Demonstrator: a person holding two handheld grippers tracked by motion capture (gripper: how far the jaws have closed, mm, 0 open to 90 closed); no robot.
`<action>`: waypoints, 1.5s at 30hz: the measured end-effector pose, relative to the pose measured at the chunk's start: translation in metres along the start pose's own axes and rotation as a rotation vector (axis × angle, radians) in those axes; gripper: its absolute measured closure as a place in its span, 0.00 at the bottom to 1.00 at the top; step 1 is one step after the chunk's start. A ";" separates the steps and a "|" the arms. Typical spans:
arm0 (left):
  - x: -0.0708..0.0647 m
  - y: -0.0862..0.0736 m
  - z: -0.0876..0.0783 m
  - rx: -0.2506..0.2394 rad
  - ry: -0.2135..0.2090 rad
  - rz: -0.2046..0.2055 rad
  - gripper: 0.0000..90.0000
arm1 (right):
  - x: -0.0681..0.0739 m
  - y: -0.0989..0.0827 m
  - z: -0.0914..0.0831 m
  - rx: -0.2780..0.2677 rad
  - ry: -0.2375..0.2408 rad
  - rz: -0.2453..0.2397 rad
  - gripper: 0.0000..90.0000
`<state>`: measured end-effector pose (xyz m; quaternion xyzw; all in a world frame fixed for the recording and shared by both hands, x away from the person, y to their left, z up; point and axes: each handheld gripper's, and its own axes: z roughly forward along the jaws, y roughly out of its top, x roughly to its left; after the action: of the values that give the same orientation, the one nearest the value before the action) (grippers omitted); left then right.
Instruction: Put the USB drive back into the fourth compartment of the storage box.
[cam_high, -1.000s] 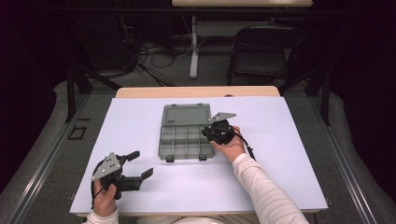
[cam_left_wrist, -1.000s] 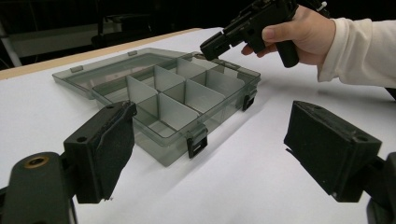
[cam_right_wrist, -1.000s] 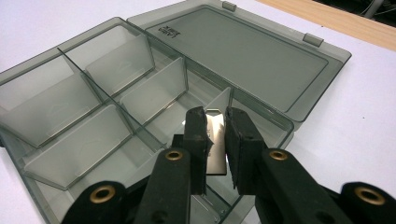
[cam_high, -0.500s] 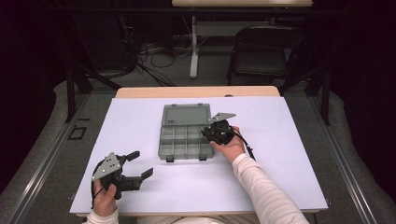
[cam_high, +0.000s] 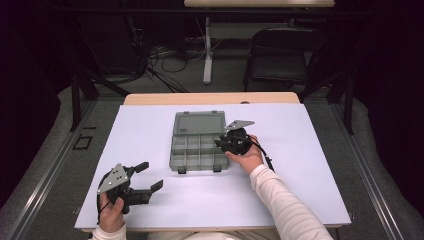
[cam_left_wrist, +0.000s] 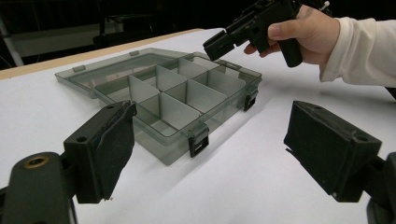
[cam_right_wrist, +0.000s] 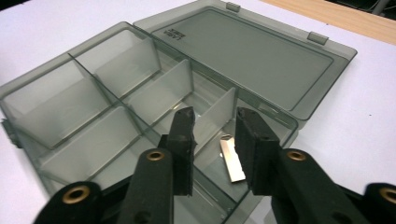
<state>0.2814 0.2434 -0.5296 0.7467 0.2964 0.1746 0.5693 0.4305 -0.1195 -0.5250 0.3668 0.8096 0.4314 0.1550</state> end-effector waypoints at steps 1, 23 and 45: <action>0.000 0.000 0.000 0.000 0.000 0.000 0.17 | 0.001 0.000 -0.001 -0.006 0.002 0.006 0.73; 0.002 0.000 0.001 -0.004 0.007 -0.002 0.17 | 0.025 -0.002 -0.034 -0.084 -0.012 -0.028 0.52; 0.006 0.002 0.007 -0.006 -0.014 -0.006 0.17 | 0.034 -0.010 -0.068 -0.128 0.069 -0.002 0.30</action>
<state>0.2904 0.2414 -0.5302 0.7453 0.2943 0.1685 0.5740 0.3637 -0.1384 -0.4917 0.3400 0.7857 0.4944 0.1504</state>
